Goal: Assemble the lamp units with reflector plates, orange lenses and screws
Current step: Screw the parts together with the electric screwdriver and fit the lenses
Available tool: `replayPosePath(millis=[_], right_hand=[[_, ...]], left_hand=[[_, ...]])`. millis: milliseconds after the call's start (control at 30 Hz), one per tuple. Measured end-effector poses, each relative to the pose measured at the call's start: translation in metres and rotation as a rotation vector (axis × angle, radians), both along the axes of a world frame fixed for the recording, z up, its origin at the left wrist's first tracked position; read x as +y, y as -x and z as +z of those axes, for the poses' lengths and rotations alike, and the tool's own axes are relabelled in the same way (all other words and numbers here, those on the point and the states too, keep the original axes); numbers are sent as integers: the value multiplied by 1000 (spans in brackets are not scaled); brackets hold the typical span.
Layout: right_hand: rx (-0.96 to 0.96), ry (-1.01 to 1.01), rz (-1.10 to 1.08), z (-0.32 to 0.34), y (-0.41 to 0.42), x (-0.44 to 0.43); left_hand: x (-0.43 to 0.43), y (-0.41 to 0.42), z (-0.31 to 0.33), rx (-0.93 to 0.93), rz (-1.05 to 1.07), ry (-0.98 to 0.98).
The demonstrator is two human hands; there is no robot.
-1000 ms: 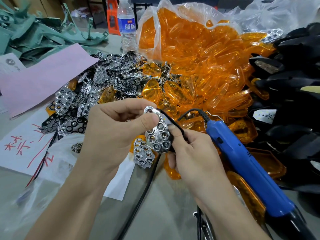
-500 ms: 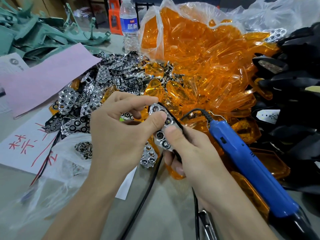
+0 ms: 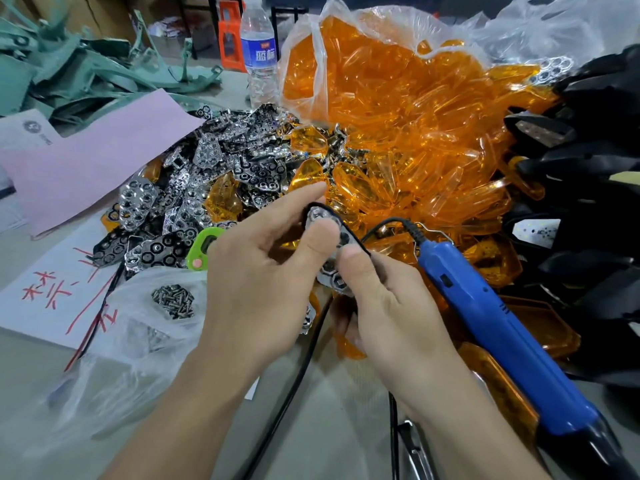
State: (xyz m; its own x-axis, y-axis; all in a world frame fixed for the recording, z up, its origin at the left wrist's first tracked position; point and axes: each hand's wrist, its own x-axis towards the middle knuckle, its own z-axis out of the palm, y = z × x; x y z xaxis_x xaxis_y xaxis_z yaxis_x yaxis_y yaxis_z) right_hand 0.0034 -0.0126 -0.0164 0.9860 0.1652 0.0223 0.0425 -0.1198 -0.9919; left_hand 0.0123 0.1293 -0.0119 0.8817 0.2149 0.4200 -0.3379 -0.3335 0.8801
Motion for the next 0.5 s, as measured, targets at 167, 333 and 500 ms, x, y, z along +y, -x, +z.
replayPosePath(millis=[167,333,500], right_hand=[[53,-3,-25,0,-4,-5],[194,-209,95,8,-2,-11],[220,-343,247,11,-3,-16]], left_hand=[[13,-7,6,155,-431,38],[9,-8,3,150,-384,71],[6,-6,5,135,-347,105]])
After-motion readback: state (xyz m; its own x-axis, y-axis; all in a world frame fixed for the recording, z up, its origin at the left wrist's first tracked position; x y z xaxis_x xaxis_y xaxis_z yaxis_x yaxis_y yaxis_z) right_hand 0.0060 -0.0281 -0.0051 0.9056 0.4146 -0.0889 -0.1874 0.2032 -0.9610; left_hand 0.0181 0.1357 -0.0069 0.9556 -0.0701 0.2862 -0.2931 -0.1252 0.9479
